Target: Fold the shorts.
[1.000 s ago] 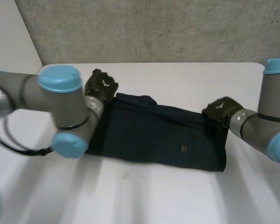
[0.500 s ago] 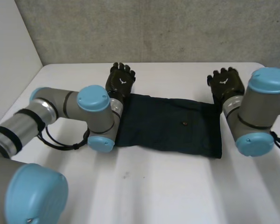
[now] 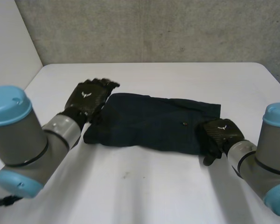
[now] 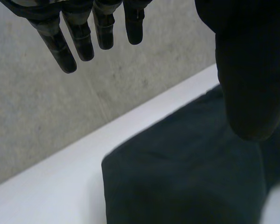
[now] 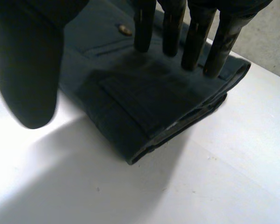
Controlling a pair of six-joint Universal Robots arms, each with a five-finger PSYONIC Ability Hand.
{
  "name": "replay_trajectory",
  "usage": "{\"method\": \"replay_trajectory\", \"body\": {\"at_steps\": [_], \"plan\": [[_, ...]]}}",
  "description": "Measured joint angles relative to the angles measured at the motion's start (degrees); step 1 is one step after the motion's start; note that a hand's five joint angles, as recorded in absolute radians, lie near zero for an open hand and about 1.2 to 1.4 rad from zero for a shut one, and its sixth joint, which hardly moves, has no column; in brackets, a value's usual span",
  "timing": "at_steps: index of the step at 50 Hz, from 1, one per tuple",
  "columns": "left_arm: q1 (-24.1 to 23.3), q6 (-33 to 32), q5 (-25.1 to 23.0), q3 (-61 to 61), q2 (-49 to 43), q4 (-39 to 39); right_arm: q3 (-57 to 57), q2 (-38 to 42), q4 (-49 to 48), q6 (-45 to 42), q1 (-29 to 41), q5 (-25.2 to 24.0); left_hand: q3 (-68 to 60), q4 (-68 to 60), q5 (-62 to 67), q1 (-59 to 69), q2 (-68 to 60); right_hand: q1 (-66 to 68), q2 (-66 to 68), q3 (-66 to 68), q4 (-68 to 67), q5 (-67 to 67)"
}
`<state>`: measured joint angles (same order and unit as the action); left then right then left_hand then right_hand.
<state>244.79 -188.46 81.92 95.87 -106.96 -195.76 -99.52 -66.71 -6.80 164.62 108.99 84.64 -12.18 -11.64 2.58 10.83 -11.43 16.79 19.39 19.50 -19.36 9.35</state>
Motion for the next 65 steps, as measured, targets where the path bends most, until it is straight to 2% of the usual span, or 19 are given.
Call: {"method": "replay_trajectory", "body": {"at_steps": [2, 5, 7, 8, 9, 10, 17, 28, 35, 36, 40, 45, 48, 51, 53, 55, 57, 62, 65], "plan": [[0.5, -0.1, 0.1, 1.7, 0.7, 0.0, 0.0, 1.1, -1.5, -0.2, 0.0, 0.1, 0.0, 0.0, 0.0, 0.0, 0.0, 3.0, 3.8, 3.9, -3.3, 2.9], [1.6, -0.2, 0.2, 5.0, 2.0, 0.0, 0.3, 3.8, -4.9, -0.7, -0.1, 0.5, 0.0, 0.0, 0.0, 0.0, 0.0, 18.4, 23.0, 21.7, -21.8, 20.4], [2.1, -0.2, 0.2, 6.1, 2.3, 0.0, 0.6, 5.0, -6.4, -1.2, -0.3, 0.6, 0.0, 0.0, 0.0, 0.0, 0.0, 18.4, 23.0, 21.7, -21.8, 20.4], [2.2, -0.2, 0.2, 6.4, 2.4, 0.0, 0.6, 5.2, -6.8, -1.3, -0.4, 0.7, 0.0, 0.0, 0.0, 0.0, 0.0, 28.0, 37.0, 35.6, -35.9, 33.5], [2.5, -0.2, 0.2, 6.9, 2.5, 0.0, 0.7, 5.5, -7.1, -1.4, -0.4, 0.7, 0.0, 0.0, 0.0, 0.0, 0.0, 28.0, 37.0, 35.6, -35.9, 33.5], [2.7, -0.2, 0.2, 7.2, 2.5, 0.0, 0.8, 6.2, -8.2, -2.0, -0.8, 0.9, 0.0, 0.0, 0.0, 0.0, 0.0, 34.3, 46.1, 45.5, -47.8, 43.3], [3.6, -0.2, 0.2, 7.8, 3.5, 0.1, -0.1, 4.2, -9.1, -7.7, -5.3, 1.5, 0.0, 0.0, 0.0, 0.0, 0.0, 36.4, 47.1, 46.1, -48.7, 43.8], [5.0, -0.2, 0.0, 9.4, 9.1, 0.4, 1.7, -0.1, -3.2, -33.7, -12.8, 0.9, 0.0, 0.0, 0.0, 0.0, 0.0, 38.0, 47.9, 46.4, -48.8, 44.0], [5.8, -0.1, 0.0, 9.5, 10.7, 0.0, 8.6, 0.1, -2.6, -42.0, -4.2, -1.0, 0.0, 0.0, 0.0, 0.0, 0.0, 38.6, 48.3, 46.6, -48.9, 44.0], [5.7, -0.1, 0.1, 8.9, 10.8, -0.4, 11.3, 0.8, -2.6, -42.8, 0.9, -2.5, 0.0, 0.0, 0.0, 0.0, 0.0, 38.6, 48.3, 46.9, -48.9, 44.0], [5.1, 0.0, 0.4, 7.5, 10.8, -1.8, 15.2, 3.4, -2.8, -43.0, 10.1, -7.4, 0.0, 0.0, 0.0, 0.0, 0.0, 39.3, 48.3, 47.2, -48.9, 44.0], [3.3, -0.1, 0.7, 5.1, 10.6, -4.2, 17.8, 8.3, -2.7, -42.1, 19.7, -17.8, 0.0, 0.0, 0.0, 0.0, 0.0, 40.2, 48.3, 47.2, -48.9, 44.1], [2.3, -0.1, 0.8, 3.9, 10.4, -4.9, 18.2, 10.4, -2.7, -41.3, 21.9, -23.1, 0.0, 0.0, 0.0, 0.0, 0.0, 34.0, 40.7, 40.7, -41.0, 39.5], [1.4, -0.2, 1.2, 2.3, 10.0, -5.2, 18.6, 11.7, -2.7, -38.4, 22.5, -26.5, 0.0, 0.0, 0.0, 0.0, 0.0, 11.2, 14.2, 14.7, -14.8, 15.1], [1.0, -0.2, 1.6, 1.1, 9.6, -5.2, 19.1, 11.6, -2.7, -34.5, 22.0, -26.3, 0.0, 0.0, 0.0, 0.0, 0.0, 2.6, 2.6, 3.0, -3.4, 4.0], [1.0, -0.2, 1.6, 1.1, 9.6, -5.2, 19.1, 11.6, -2.7, -34.5, 22.0, -26.3, 0.0, 0.0, 0.0, 0.0, 0.0, 2.6, 2.6, 3.0, -3.4, 4.0], [0.0, -0.2, 2.9, -2.0, 7.5, -4.5, 20.1, 9.3, -2.7, -21.4, 19.3, -21.8, 0.0, 0.0, 0.0, 0.0, 0.0, -2.0, -2.2, -3.2, 2.9, -3.1], [-2.7, -0.2, 4.5, -7.3, 2.0, -0.9, 20.6, 4.7, -2.6, -0.4, 14.0, -14.3, 0.0, 0.0, 0.0, 0.0, 0.0, -4.1, -5.2, -6.1, 4.9, -5.3], [-4.5, -0.1, 5.3, -10.5, -1.8, 1.9, 21.1, 3.6, -2.1, 8.4, 11.4, -12.0, 0.0, 0.0, 0.0, 0.0, 0.0, -4.4, -6.0, -6.4, 5.1, -5.7]]}}
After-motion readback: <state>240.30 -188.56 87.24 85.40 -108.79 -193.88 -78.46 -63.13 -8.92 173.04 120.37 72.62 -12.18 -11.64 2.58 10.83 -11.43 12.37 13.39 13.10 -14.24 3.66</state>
